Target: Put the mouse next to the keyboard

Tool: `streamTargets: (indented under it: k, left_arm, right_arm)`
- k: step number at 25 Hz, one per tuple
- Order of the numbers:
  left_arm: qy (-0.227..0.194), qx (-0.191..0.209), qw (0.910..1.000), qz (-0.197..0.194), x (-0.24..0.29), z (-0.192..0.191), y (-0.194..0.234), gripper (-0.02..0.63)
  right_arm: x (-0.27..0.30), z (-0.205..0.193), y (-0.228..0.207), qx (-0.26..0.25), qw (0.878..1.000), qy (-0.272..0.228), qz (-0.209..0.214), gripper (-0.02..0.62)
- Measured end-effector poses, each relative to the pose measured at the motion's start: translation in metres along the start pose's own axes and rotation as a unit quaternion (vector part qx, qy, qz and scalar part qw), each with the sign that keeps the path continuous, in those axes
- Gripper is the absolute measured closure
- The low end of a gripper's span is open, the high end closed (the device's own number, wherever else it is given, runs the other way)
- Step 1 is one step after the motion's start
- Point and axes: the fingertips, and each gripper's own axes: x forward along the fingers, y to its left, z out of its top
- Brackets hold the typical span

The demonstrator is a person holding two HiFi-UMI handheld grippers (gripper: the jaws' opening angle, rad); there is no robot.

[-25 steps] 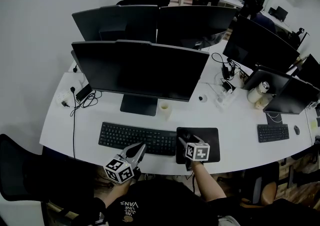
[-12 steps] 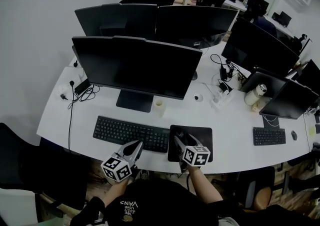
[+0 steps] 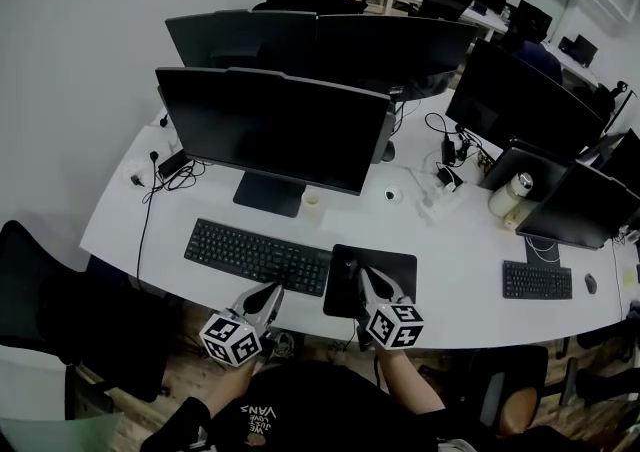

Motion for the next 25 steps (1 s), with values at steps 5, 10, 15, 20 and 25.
streamTargets:
  k: [5, 10, 15, 20, 25]
  left_arm:
    - [-0.003, 0.008, 0.9999, 0.013, -0.009, -0.007, -0.019, 0.606]
    - [-0.014, 0.012, 0.9995, 0.025, -0.015, -0.014, -0.041, 0.606]
    - [-0.024, 0.008, 0.9989, 0.04, -0.024, -0.026, -0.061, 0.606]
    - [-0.032, 0.004, 0.9978, 0.058, -0.036, -0.04, -0.077, 0.606]
    - [-0.034, 0.001, 0.997, 0.07, -0.042, -0.053, -0.092, 0.606]
  right_arm:
    - [-0.021, 0.002, 0.003, -0.004, 1.0, -0.006, 0.024, 0.589]
    - [-0.041, -0.002, 0.004, -0.01, 0.999, 0.001, 0.046, 0.589]
    - [-0.061, -0.005, 0.006, -0.021, 0.997, 0.01, 0.071, 0.589]
    - [-0.079, -0.015, 0.005, -0.024, 0.996, 0.019, 0.089, 0.589]
    - [-0.093, -0.027, 0.004, -0.027, 0.994, 0.032, 0.104, 0.59]
